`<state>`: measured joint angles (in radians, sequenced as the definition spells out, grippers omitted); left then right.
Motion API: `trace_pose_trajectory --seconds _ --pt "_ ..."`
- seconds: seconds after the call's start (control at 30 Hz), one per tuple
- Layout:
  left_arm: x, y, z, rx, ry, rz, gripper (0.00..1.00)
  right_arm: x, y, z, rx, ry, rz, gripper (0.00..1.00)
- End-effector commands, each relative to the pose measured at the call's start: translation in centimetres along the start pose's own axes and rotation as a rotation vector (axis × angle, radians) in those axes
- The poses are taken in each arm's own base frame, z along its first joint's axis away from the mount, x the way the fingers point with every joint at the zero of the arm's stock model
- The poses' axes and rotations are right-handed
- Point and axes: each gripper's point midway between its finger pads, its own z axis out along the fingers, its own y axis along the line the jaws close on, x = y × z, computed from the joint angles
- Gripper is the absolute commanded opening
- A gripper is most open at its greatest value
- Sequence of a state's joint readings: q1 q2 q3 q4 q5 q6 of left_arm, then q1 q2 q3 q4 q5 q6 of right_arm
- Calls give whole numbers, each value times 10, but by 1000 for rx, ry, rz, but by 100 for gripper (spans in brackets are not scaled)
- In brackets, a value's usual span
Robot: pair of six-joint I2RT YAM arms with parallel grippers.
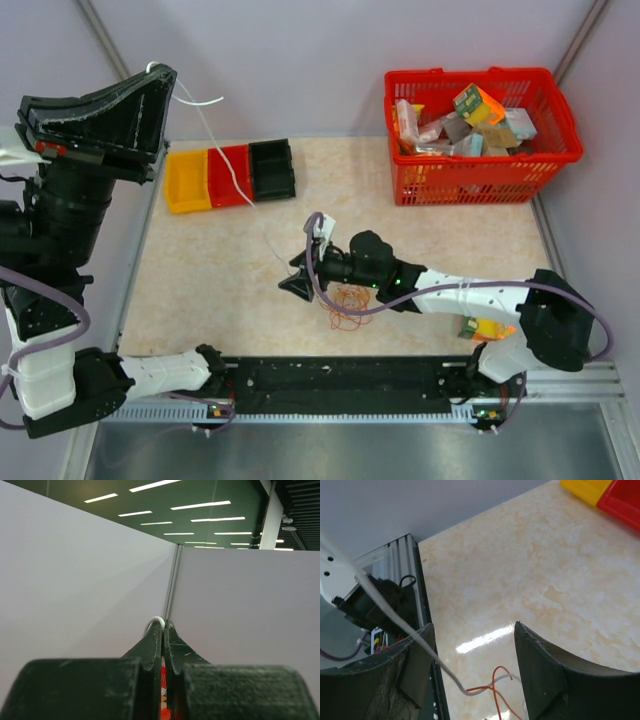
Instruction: Untangle the cables
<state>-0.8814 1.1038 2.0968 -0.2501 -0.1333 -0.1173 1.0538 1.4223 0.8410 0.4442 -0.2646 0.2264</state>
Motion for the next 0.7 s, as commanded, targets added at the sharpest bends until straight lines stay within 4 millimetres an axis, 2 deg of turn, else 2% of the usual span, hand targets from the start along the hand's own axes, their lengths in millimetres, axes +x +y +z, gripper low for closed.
trace_pose_trajectory --seconds 0.0,0.07,0.1,0.13,0.23,0.27,0.33,0.4,0.43,0.57,0.63,0.67 --pt "-5 -5 1 28 -22 8 0 -65 5 10 11 -167 -38 63" --pt "0 0 0 8 -11 17 0 -71 13 5 -24 -198 -44 61" --pt "3 1 -1 -1 -4 20 0 -73 14 4 -23 -203 -37 57" --pt "7 2 -1 -3 5 22 0 -77 13 4 -17 -206 -34 47" --pt "19 8 -6 -27 24 23 0 -92 12 1 14 -207 -17 8" --pt "28 12 -8 -43 40 25 0 -99 13 -3 31 -215 -16 1" --pt "46 22 -14 -89 77 35 0 -119 2 -20 132 -239 -3 0" --pt "68 34 -23 -139 125 51 0 -147 -3 -43 209 -246 7 0" --pt "88 41 -27 -168 167 62 0 -153 -7 -53 258 -217 28 0" --pt "159 68 -54 -281 313 89 0 -200 3 -106 310 -204 102 0" --pt "195 76 -69 -313 380 78 0 -211 -1 -134 356 -246 107 0" --pt "214 79 -76 -323 412 69 0 -208 -8 -145 381 -258 121 0"
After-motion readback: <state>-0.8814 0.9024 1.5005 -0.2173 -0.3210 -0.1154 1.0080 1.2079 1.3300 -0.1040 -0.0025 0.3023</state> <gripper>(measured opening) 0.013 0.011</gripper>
